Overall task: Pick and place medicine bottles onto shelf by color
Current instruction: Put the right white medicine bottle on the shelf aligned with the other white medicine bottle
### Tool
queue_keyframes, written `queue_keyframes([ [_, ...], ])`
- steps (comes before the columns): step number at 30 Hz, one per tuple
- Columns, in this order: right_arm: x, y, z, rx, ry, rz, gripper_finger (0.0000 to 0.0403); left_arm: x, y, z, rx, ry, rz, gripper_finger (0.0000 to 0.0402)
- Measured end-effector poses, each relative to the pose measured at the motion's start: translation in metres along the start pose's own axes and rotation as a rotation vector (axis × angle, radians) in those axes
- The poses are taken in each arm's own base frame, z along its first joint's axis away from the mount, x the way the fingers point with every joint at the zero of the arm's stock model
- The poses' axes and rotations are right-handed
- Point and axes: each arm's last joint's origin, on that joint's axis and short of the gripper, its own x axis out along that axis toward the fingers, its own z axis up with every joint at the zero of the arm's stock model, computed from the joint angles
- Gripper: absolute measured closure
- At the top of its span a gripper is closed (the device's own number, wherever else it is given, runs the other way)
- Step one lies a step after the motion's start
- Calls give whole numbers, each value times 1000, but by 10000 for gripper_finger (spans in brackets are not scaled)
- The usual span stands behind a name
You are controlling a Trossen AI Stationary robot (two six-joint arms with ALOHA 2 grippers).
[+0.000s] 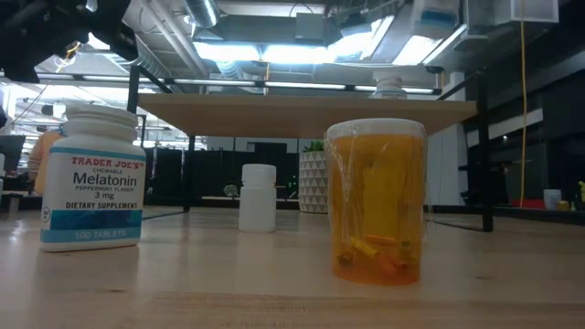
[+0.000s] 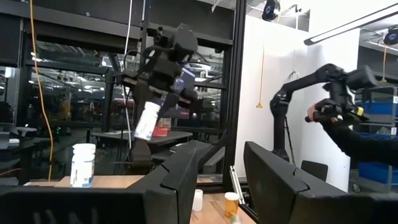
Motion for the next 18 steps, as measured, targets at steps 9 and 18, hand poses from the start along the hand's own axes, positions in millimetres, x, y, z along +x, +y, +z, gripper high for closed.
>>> queue_keyframes([
  [9,50,-10,-21,-38,-11,86,229,0,1,0,1,-9,22,278],
  [18,74,-35,-16,0,-1,86,228,0,1,1,2,-16,38,278],
])
